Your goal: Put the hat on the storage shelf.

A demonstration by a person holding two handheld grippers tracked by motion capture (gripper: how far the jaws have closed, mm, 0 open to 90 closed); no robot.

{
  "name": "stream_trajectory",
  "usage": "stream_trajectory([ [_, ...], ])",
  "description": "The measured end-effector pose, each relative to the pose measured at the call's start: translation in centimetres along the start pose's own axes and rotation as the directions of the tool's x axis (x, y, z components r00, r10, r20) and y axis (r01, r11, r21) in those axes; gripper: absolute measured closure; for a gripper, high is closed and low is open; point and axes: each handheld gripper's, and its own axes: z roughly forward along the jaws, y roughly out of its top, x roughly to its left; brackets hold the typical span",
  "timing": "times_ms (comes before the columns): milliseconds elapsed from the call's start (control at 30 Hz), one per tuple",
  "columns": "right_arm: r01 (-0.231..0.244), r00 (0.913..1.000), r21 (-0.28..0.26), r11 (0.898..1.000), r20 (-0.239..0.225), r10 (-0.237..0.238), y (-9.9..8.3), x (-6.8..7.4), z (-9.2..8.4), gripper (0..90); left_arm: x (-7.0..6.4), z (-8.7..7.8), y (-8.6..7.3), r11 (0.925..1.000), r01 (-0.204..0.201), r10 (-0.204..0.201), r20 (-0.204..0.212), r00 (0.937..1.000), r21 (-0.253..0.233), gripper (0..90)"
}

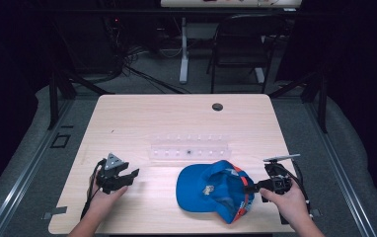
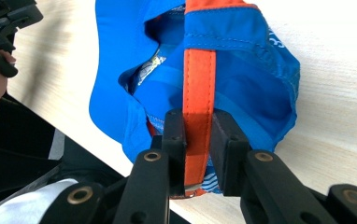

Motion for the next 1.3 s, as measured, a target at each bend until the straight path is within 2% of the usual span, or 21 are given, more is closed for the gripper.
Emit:
stream_trajectory([
  [233, -0.016, 0.9998, 0.018, 1.000, 0.016, 0.016, 0.3, 0.3, -0.3, 77.3, 0.0, -0.1, 0.0, 1.0000, -0.002, 0.002, 0.000, 1.0000, 0.000, 48.3],
  [300, -0.014, 0.9996, 0.017, 1.000, 0.025, 0.013, 0.3, 0.4, -0.4, 77.3, 0.0, -0.1, 0.0, 1.0000, -0.001, 0.001, -0.001, 1.0000, -0.001, 48.3],
  [333, -0.027, 0.9992, 0.008, 1.000, 0.031, 0.026, 0.4, 0.5, -0.4, 77.3, 0.0, -0.1, 0.0, 1.0000, -0.002, 0.002, -0.001, 1.0000, 0.000, 48.3],
  [533, -0.021, 0.9982, 0.025, 0.999, 0.056, 0.020, 0.7, 0.7, -0.6, 77.3, 0.0, 0.0, 0.0, 1.0000, -0.002, 0.002, -0.001, 1.0000, 0.001, 48.3],
  [633, -0.010, 0.9971, 0.055, 0.998, 0.076, 0.006, 1.0, 0.9, -0.9, 77.3, -0.1, 0.0, 0.0, 1.0000, -0.002, 0.002, -0.001, 1.0000, -0.001, 48.4],
  [667, -0.025, 0.9955, 0.050, 0.998, 0.093, 0.020, 1.1, 1.2, -1.1, 77.3, -0.1, 0.0, 0.0, 1.0000, -0.003, 0.003, 0.000, 1.0000, 0.000, 48.4],
  [733, -0.011, 0.9953, 0.068, 0.998, 0.097, 0.004, 1.4, 1.3, -1.4, 77.3, -0.2, 0.0, 0.0, 1.0000, -0.003, 0.003, 0.001, 1.0000, 0.001, 48.4],
  [867, -0.025, 0.9929, 0.063, 0.998, 0.118, 0.017, 1.9, 2.0, -1.9, 77.2, -0.2, 0.1, 0.0, 0.9999, -0.010, 0.010, 0.004, 0.9999, 0.003, 48.4],
  [900, -0.012, 0.9914, 0.082, 0.997, 0.131, 0.001, 2.1, 2.0, -2.2, 77.2, -0.2, 0.1, 0.0, 0.9999, -0.010, 0.010, 0.004, 0.9999, 0.003, 48.5],
  [1000, -0.026, 0.9904, 0.069, 0.997, 0.137, 0.016, 2.3, 2.5, -2.3, 77.2, -0.2, 0.1, 0.0, 0.9999, -0.012, 0.012, 0.000, 0.9999, 0.005, 48.8],
  [1033, -0.019, 0.9901, 0.088, 0.996, 0.140, 0.006, 2.5, 2.5, -2.5, 77.2, -0.2, 0.1, 0.0, 1.0000, -0.005, 0.005, 0.000, 1.0000, 0.002, 48.8],
  [1100, -0.021, 0.9881, 0.086, 0.996, 0.153, 0.008, 2.8, 2.9, -2.7, 77.2, -0.2, 0.1, 0.0, 1.0000, -0.008, 0.008, 0.002, 1.0000, 0.001, 48.8],
  [1133, -0.005, 0.9873, 0.114, 0.993, 0.158, -0.013, 3.3, 3.2, -3.1, 77.2, -0.2, 0.0, 0.0, 1.0000, -0.010, 0.010, 0.002, 0.9999, 0.001, 48.7],
  [1167, -0.005, 0.9873, 0.114, 0.993, 0.158, -0.013, 3.3, 3.2, -3.1, 77.2, -0.2, 0.0, 0.0, 0.9999, -0.010, 0.010, 0.003, 0.9999, 0.001, 48.7],
  [1200, -0.020, 0.9857, 0.087, 0.996, 0.169, 0.006, 3.3, 3.5, -3.1, 77.2, -0.2, 0.0, 0.0, 1.0000, -0.007, 0.007, 0.003, 1.0000, 0.000, 48.8],
  [1233, -0.015, 0.9849, 0.090, 0.996, 0.173, 0.000, 3.7, 4.0, -3.6, 77.2, -0.2, 0.0, 0.0, 1.0000, -0.008, 0.008, 0.004, 1.0000, 0.000, 48.8],
  [1300, -0.006, 0.9857, 0.105, 0.994, 0.168, -0.012, 3.9, 4.0, -3.8, 77.2, -0.2, 0.0, 0.0, 0.9999, -0.010, 0.010, 0.005, 0.9999, 0.002, 48.7],
])
